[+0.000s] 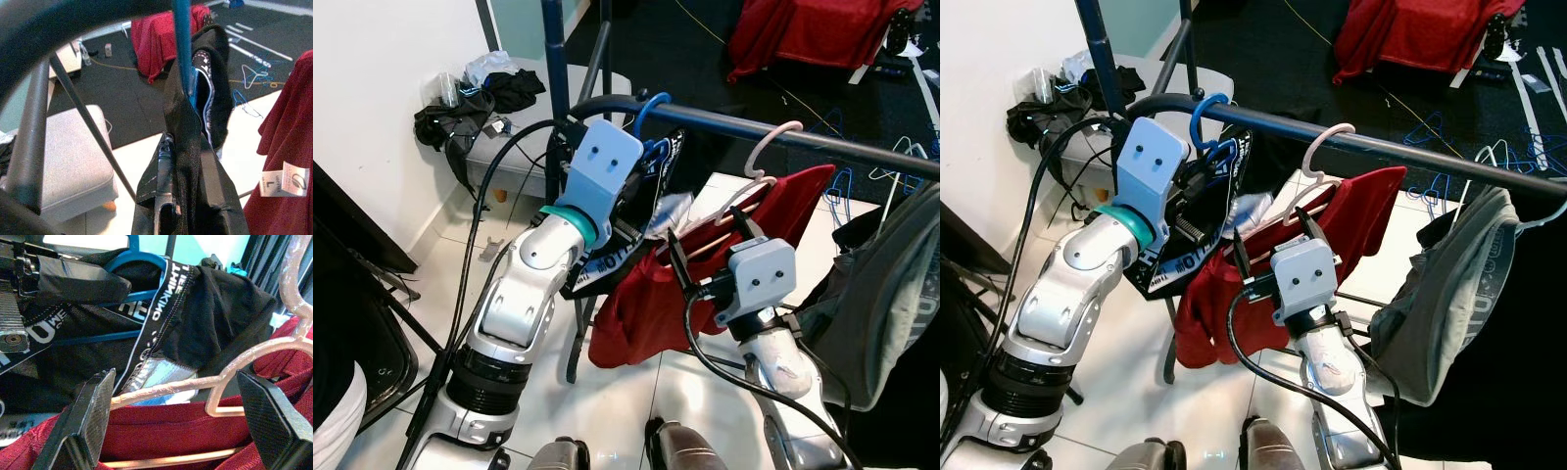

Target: Hang hanger

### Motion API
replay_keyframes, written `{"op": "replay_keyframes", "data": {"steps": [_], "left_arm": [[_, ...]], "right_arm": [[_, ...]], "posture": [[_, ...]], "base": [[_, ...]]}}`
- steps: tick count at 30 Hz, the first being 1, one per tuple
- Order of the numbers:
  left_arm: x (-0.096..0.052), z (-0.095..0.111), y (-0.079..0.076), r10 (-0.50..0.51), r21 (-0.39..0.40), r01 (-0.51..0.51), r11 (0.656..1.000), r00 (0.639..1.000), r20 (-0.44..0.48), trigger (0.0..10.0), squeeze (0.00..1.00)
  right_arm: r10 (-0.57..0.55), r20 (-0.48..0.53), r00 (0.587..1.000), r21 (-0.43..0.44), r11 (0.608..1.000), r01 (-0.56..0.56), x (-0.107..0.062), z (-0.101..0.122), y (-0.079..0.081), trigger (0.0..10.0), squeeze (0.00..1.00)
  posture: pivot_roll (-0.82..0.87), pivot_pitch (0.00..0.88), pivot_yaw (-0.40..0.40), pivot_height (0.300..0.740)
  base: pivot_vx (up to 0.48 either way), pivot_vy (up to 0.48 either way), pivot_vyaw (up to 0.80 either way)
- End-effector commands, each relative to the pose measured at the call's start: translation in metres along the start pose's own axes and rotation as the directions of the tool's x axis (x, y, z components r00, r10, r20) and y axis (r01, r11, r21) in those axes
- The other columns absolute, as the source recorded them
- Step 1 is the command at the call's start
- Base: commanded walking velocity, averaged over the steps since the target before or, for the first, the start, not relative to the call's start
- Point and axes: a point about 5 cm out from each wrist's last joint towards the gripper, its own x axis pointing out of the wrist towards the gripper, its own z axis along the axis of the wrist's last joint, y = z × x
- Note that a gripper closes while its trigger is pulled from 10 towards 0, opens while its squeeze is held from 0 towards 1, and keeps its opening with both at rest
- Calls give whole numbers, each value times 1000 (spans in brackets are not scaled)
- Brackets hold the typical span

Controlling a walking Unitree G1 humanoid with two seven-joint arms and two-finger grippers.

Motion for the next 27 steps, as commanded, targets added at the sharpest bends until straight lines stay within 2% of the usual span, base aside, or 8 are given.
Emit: {"op": "replay_keyframes", "data": {"steps": [1,7,13,18,19,21,24,27], "left_arm": [[-6,13,2,-16,1,16,1000,997,82,10000,0],[-17,20,11,-27,86,16,996,993,117,10000,0],[-43,10,17,-130,196,121,973,991,31,10000,0],[-51,6,20,-133,200,128,971,991,15,10000,0],[-55,10,21,-132,162,124,979,990,43,10000,0],[-55,10,21,-132,162,124,979,990,43,10000,0],[-62,16,20,-128,112,118,987,988,90,10000,0],[-63,18,18,-130,104,119,987,986,104,10000,0]], "right_arm": [[15,-4,1000,-11,1000,-15,1,1,0,10000,0],[22,11,1000,-19,1000,-21,4,4,-1,10000,0],[137,32,990,-12,990,-137,7,11,15,10000,0],[187,38,982,25,982,-188,9,13,22,10000,0],[216,54,975,80,972,-219,12,17,28,10000,0],[216,54,975,80,972,-219,12,17,28,10000,0],[281,99,955,187,937,-295,24,26,39,10000,0],[290,112,950,226,924,-308,30,28,42,10000,0]], "posture": [[-97,99,28,740],[-89,104,39,740],[-94,107,47,740],[-94,107,47,740],[-75,113,53,740],[-75,113,53,740],[-63,109,43,740],[-57,107,39,740]], "base": [[0,0,0],[0,0,0],[0,0,0],[0,0,0],[0,0,0],[0,0,0],[0,0,0],[0,0,0]]}}
